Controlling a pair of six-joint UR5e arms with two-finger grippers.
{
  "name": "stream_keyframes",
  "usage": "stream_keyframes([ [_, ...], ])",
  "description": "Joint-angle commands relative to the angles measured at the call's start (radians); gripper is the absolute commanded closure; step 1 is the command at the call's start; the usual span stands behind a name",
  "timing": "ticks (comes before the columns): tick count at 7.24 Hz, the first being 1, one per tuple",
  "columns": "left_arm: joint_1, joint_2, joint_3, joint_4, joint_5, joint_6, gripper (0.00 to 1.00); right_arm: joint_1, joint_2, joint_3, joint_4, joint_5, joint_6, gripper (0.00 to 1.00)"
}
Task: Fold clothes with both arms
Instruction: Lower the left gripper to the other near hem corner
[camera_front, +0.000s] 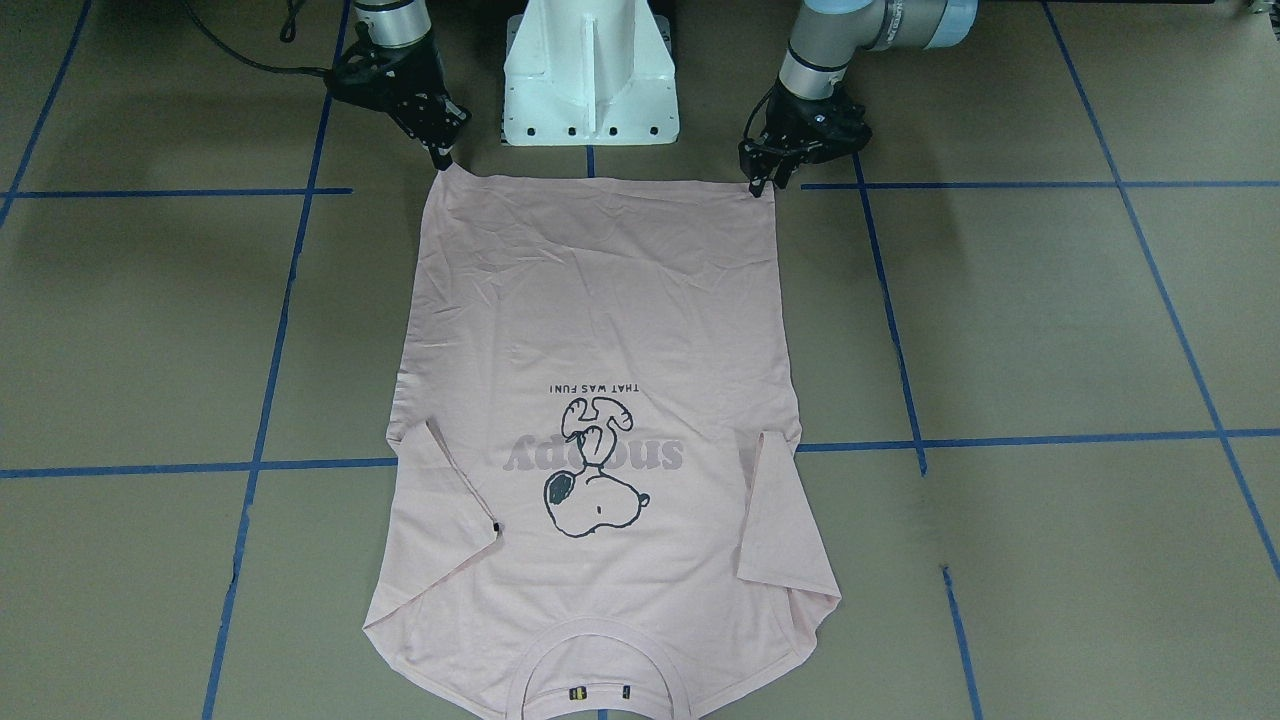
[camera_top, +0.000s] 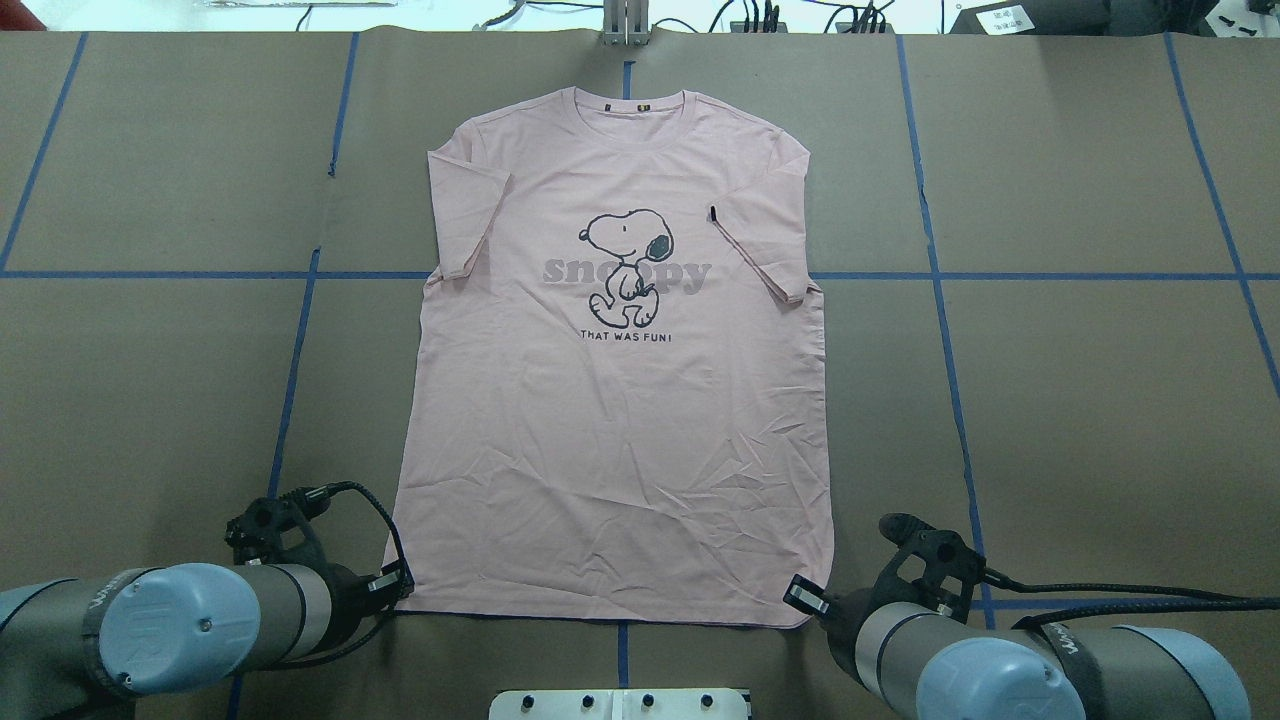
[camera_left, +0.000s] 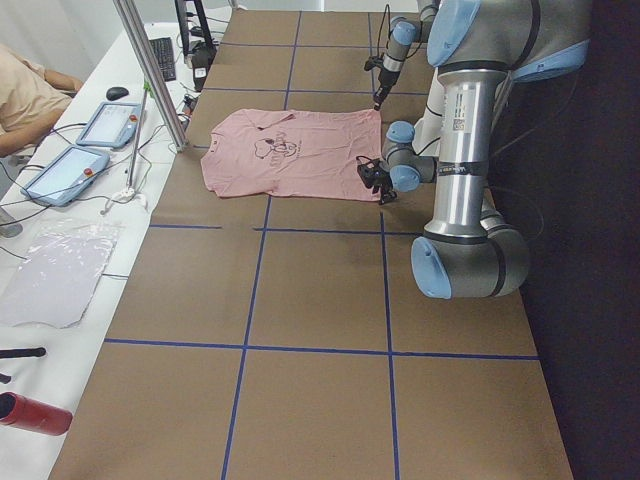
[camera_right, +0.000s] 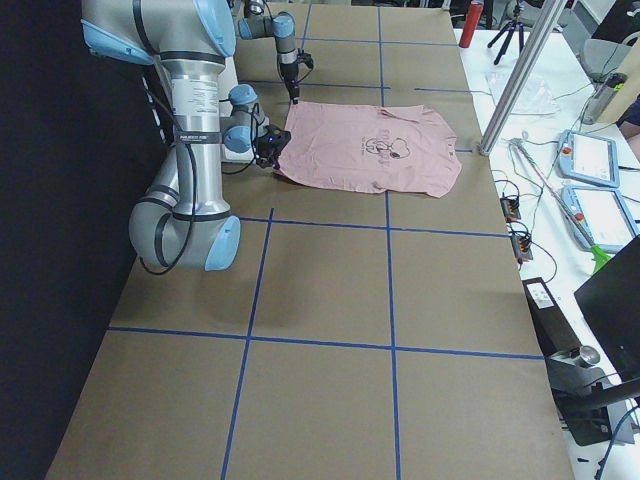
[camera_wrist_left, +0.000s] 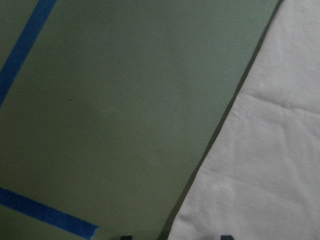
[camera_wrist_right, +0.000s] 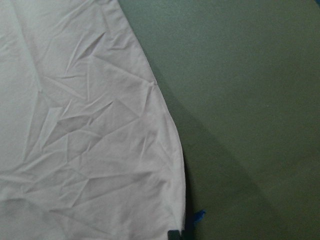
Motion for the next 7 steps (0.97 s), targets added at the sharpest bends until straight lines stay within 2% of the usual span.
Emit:
stream_keyframes([
  [1,0.002,-0.015,-0.005,0.002,-0.001,-0.006,1.0,0.002,0.001,0.0,0.0,0.003,0.0,1.0],
  [3,0.001,-0.024,-0.036,0.002,0.0,-0.006,1.0,0.008,-0.004,0.009,0.0,0.003,0.0,1.0],
  [4,0.001,-0.021,-0.132,0.032,0.0,-0.021,1.0,0.008,-0.026,0.07,-0.003,0.02,0.002,1.0],
  [5,0.057,-0.029,-0.225,0.153,0.0,-0.114,1.0,0.008,-0.077,0.12,-0.002,0.061,0.003,1.0],
  [6,0.139,-0.035,-0.318,0.26,0.0,-0.13,1.0,0.002,-0.15,0.216,0.0,0.105,0.003,1.0],
  [7,0.163,-0.033,-0.377,0.293,-0.012,-0.191,1.0,0.002,-0.239,0.312,0.002,0.147,0.003,1.0],
])
